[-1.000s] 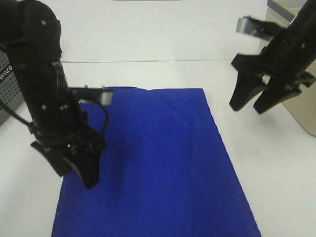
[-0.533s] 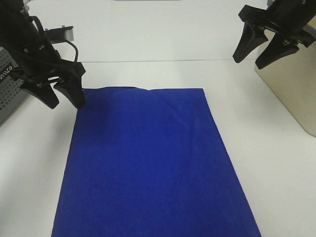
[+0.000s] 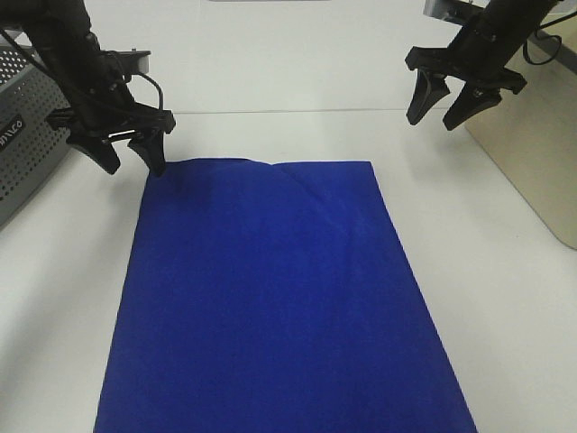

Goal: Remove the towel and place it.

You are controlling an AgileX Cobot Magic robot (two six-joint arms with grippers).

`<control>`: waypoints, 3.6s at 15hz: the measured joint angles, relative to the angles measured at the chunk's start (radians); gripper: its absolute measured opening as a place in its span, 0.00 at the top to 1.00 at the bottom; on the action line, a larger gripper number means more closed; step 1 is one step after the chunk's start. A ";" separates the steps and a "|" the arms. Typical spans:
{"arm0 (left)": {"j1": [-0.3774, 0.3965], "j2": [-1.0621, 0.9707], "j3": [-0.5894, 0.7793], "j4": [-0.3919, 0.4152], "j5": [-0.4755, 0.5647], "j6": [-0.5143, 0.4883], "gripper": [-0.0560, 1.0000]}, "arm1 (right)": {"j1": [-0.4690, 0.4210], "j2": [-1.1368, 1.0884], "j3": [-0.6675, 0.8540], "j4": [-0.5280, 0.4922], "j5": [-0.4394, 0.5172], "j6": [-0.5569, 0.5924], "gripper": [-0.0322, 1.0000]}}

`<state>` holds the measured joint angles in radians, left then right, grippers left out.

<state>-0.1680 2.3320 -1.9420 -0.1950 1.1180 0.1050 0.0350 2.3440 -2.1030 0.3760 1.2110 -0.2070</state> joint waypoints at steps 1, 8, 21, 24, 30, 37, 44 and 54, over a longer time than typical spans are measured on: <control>0.001 0.049 -0.075 0.011 0.002 -0.005 0.32 | 0.000 0.036 -0.033 -0.005 0.000 0.000 0.37; 0.001 0.211 -0.293 0.020 0.066 -0.023 0.32 | 0.058 0.148 -0.105 -0.023 0.001 0.001 0.37; 0.001 0.222 -0.295 0.027 0.069 -0.023 0.31 | 0.176 0.190 -0.105 -0.101 -0.101 0.170 0.26; 0.001 0.236 -0.295 0.027 0.056 -0.023 0.31 | 0.173 0.218 -0.105 -0.100 -0.110 0.161 0.26; 0.001 0.258 -0.299 0.026 0.028 -0.023 0.31 | 0.173 0.239 -0.115 -0.079 -0.131 0.136 0.26; 0.003 0.269 -0.307 -0.009 0.028 -0.023 0.31 | 0.172 0.248 -0.118 -0.014 -0.133 0.109 0.26; -0.006 0.293 -0.318 -0.167 -0.039 0.017 0.38 | 0.172 0.265 -0.118 0.109 -0.144 0.063 0.39; -0.020 0.301 -0.318 -0.175 -0.056 0.126 0.93 | 0.172 0.274 -0.119 0.045 -0.190 0.031 0.95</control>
<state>-0.1880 2.6330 -2.2600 -0.3700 1.0620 0.2310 0.2070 2.6180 -2.2220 0.4210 1.0210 -0.1760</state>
